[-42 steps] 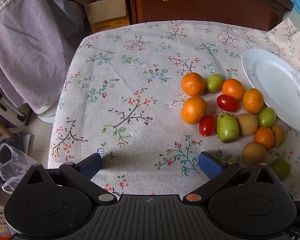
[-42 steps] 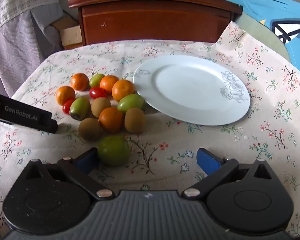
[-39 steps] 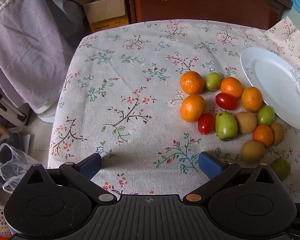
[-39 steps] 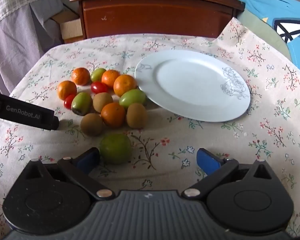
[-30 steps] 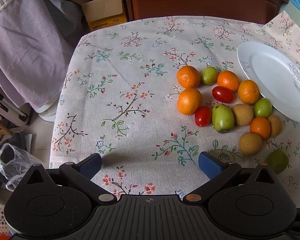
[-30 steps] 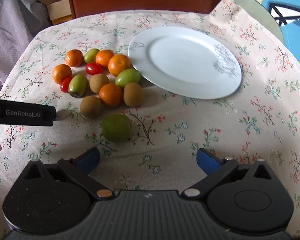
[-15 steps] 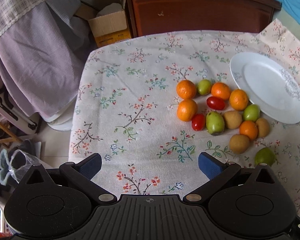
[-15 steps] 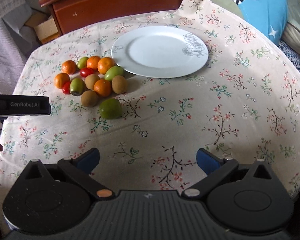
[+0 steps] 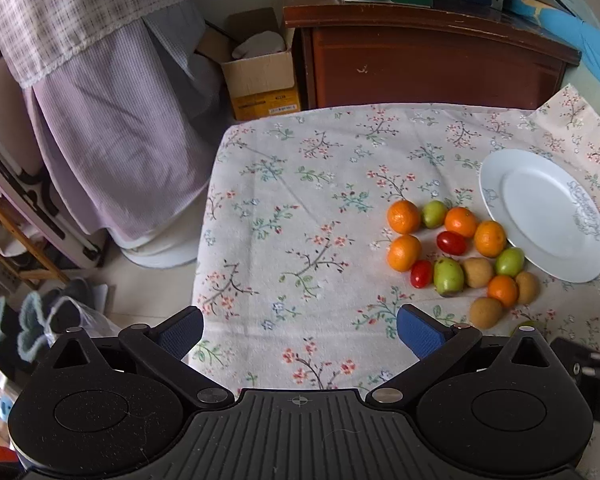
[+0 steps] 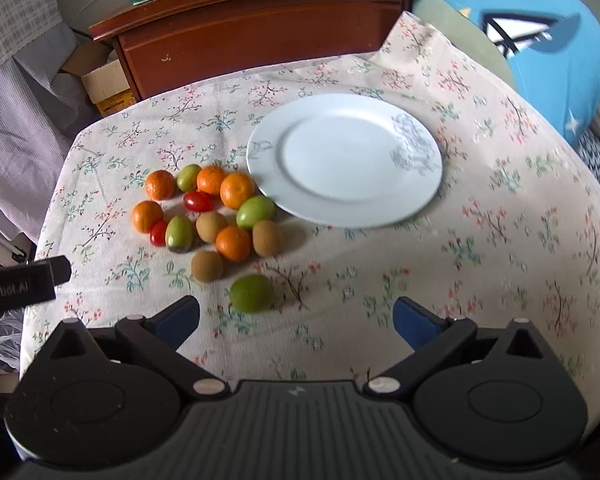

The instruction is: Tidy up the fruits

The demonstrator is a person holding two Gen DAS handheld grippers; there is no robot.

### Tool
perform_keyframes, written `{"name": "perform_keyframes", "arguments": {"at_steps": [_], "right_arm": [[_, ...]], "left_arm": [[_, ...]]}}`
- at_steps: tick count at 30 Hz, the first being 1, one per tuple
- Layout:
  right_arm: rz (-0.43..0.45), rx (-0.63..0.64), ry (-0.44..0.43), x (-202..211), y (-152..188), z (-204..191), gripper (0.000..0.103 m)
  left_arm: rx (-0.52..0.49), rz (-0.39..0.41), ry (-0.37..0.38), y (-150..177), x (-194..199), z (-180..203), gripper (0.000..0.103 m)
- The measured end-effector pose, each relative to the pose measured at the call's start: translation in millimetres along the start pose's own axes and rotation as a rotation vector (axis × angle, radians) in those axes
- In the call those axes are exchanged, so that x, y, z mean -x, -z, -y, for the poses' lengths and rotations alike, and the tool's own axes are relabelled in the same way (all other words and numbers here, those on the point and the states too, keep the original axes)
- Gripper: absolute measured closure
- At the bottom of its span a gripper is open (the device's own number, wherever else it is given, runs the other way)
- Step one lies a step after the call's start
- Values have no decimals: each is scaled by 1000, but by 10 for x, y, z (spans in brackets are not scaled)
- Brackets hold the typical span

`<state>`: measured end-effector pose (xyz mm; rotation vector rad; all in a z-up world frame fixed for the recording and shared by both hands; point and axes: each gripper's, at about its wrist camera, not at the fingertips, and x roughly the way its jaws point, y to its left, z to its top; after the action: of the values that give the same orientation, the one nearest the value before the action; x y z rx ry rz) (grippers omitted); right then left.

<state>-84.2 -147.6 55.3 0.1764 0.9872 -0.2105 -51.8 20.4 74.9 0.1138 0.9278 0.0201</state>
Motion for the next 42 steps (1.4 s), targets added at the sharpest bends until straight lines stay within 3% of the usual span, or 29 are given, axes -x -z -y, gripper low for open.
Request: {"name": "perform_keyframes", "arguments": {"at_steps": [6,18,42], "right_arm": [[24,32,33,-141,-212,-126,1],[5,60,25,-268,-139,-176,1],[-5,67,25,-307,-111,-176,1]], "left_arm": [[40,-18,-9,-61,-76,7,0],[27,-60,-34,-13,-202,44,0],[-30,-62,-22,47,-235,195,0]]}}
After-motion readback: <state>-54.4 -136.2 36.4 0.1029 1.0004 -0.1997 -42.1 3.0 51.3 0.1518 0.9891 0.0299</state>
